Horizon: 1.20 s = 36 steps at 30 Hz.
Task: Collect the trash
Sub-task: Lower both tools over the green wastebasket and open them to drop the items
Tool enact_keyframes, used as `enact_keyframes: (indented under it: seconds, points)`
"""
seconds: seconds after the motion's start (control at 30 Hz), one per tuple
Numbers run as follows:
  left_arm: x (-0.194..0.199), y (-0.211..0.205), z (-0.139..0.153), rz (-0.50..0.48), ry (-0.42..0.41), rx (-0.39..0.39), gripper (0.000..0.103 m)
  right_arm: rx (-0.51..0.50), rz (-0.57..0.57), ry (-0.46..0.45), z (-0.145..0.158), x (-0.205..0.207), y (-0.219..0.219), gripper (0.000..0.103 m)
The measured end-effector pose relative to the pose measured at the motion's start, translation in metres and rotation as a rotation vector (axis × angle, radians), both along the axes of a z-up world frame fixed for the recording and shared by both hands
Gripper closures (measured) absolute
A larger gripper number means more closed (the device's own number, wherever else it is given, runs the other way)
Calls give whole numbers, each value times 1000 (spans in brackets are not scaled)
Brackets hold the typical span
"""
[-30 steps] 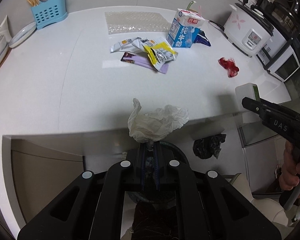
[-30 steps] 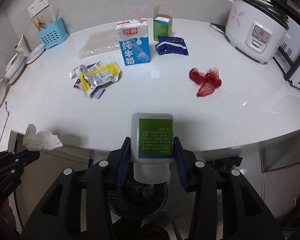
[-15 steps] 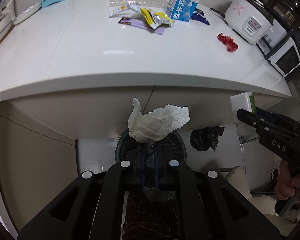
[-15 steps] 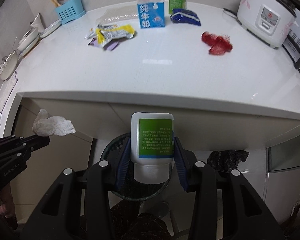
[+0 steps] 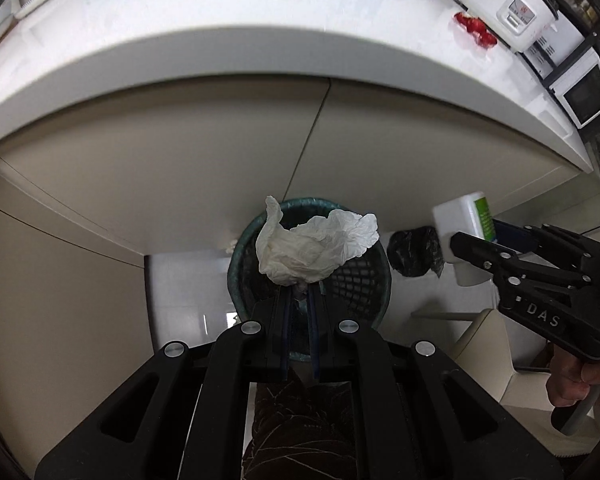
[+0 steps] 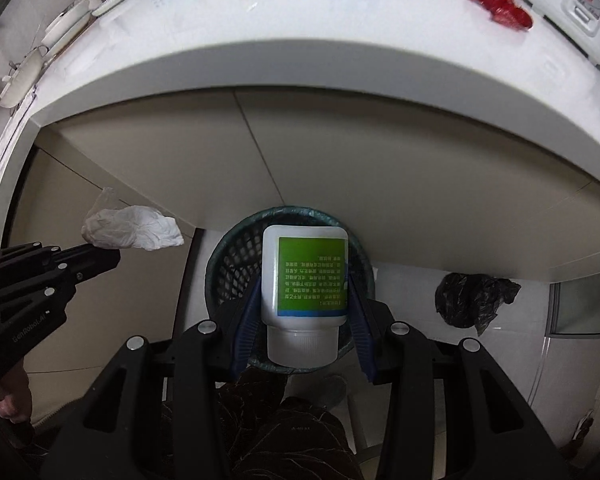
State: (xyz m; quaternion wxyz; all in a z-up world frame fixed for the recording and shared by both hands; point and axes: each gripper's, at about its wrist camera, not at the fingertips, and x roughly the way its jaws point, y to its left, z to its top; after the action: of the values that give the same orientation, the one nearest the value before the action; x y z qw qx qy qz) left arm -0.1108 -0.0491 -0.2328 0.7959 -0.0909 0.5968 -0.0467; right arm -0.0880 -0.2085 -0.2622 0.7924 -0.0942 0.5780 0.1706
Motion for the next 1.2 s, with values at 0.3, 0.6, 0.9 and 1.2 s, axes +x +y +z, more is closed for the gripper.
enact_keyframes:
  seconds: [0.3,0.6,0.9,1.2]
  points:
    - [-1,5,-11,-6,38,9,97,8,-11,14,-11,6,9,45]
    - [2,-2,-15,-22,48,-1,97,-6,-46,-23,-1,7,-7,19]
    - [12,-25,-47,-52,92,1,97,-35,-103,-41,10,1,-48,16]
    - [18,-51,-70,-58,127,-12,96,-60,-137,-43,14,-6,-85,16]
